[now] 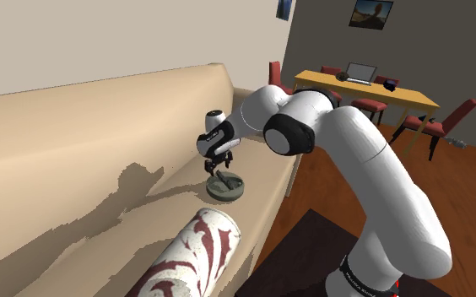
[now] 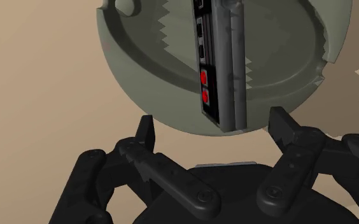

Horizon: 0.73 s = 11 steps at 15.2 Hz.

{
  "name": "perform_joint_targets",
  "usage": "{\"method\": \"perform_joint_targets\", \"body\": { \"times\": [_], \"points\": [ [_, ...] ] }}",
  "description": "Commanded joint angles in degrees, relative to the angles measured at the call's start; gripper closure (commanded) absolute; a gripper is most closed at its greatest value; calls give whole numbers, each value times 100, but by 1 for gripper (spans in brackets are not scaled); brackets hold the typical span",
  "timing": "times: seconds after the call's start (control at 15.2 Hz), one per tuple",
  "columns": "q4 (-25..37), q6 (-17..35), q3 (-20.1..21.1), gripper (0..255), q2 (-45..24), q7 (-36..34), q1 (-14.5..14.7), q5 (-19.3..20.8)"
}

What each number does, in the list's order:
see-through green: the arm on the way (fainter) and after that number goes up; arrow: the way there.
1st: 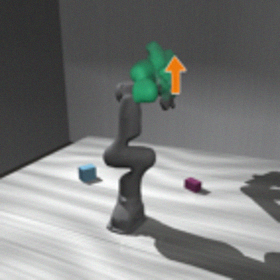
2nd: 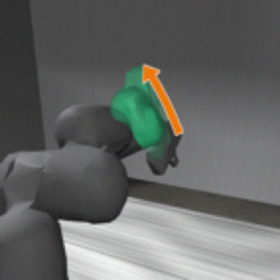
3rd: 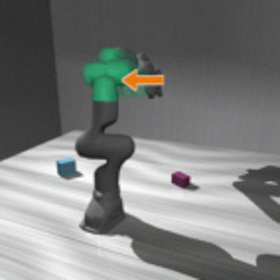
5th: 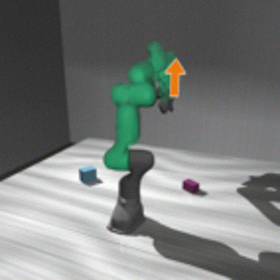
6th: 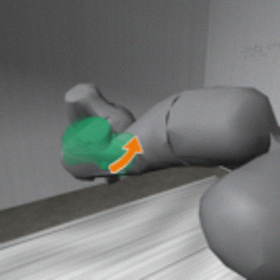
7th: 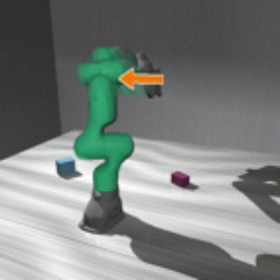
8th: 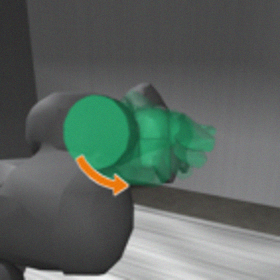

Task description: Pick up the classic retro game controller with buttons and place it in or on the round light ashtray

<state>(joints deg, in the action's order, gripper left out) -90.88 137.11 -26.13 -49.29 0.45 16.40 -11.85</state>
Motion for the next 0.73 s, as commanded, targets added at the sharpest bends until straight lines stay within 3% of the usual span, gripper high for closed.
{"method": "perform_joint_targets", "body": {
  "times": [0.0,0.66],
  "points": [
    [-56,-163,-70,0,217,-28,84,60],
    [-104,-359,-149,0,457,-70,185,136]
  ]
}}
